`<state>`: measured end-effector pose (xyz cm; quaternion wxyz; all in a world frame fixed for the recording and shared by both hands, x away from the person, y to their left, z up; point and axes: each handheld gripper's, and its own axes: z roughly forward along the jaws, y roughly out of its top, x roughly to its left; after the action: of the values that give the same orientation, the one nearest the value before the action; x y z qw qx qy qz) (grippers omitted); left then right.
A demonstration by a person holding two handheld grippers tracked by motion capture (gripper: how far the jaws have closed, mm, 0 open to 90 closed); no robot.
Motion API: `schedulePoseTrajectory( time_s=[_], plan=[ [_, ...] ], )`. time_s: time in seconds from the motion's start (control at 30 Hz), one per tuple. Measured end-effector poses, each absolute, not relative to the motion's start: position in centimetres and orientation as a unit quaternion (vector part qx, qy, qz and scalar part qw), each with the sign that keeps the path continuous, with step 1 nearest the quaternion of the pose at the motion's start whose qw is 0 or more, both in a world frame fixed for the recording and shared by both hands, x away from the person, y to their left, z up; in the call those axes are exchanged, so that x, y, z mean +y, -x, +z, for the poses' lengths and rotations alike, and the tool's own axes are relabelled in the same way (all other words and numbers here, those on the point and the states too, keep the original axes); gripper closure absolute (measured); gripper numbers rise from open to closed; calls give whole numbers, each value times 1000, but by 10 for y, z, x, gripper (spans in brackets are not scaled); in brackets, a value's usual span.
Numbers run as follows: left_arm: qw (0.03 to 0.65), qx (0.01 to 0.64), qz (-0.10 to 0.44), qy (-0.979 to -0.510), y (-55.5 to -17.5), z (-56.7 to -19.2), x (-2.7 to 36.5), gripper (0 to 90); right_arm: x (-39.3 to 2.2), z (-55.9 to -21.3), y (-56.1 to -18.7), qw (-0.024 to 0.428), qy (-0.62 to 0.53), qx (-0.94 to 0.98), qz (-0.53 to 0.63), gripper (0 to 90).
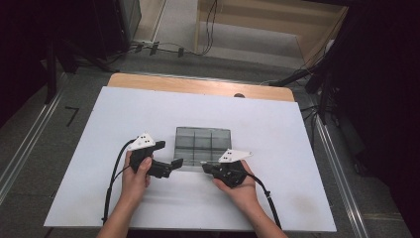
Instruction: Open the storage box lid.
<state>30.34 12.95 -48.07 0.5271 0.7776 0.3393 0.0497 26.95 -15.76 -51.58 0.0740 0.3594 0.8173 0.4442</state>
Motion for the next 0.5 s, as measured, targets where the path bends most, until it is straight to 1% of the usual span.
schedulePoseTrajectory(
  time_s=[0.5],
  plan=[
    [526, 338, 48, -779, -304, -481, 130, 0, -159, -512, -269, 75, -353, 815, 453, 876]
  ],
)
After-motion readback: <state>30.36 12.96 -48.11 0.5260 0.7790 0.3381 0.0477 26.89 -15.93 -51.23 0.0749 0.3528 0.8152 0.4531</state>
